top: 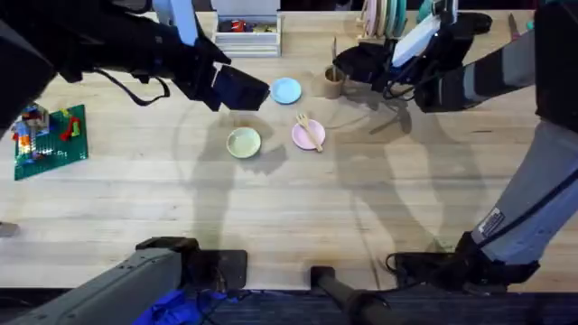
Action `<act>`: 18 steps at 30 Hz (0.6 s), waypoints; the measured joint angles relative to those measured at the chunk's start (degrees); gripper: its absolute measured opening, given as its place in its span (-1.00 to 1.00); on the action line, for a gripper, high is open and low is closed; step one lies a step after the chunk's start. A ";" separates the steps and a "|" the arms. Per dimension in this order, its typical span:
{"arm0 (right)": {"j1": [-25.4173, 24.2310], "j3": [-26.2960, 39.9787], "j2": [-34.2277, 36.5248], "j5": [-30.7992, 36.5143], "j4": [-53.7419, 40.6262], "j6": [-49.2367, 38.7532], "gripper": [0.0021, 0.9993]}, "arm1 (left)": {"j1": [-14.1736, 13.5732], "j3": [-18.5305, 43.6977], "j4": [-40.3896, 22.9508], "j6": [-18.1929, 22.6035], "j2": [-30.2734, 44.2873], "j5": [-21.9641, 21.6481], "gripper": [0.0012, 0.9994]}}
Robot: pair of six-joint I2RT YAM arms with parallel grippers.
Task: Pick up a utensil and set it on the pink plate, then put the other utensil in the container.
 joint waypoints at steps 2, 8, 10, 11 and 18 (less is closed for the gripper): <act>0.00 0.00 0.00 0.00 -0.57 0.00 -0.94 | 0.00 0.00 0.00 -0.02 0.02 0.00 0.98; 0.00 -0.17 0.00 -1.12 -2.57 0.00 -0.93 | 0.00 0.00 0.00 0.00 0.00 0.00 0.98; 0.00 -0.24 0.00 -1.48 -2.66 0.00 -0.93 | 0.00 0.00 0.00 -0.02 0.00 0.00 0.98; 0.02 -0.26 0.00 -1.67 -2.67 0.00 -0.93 | 0.00 0.00 0.00 0.00 0.02 0.00 0.98; 0.02 -0.26 0.00 -2.34 -2.91 -0.01 -0.93 | 0.00 0.00 0.00 0.00 0.01 0.00 0.98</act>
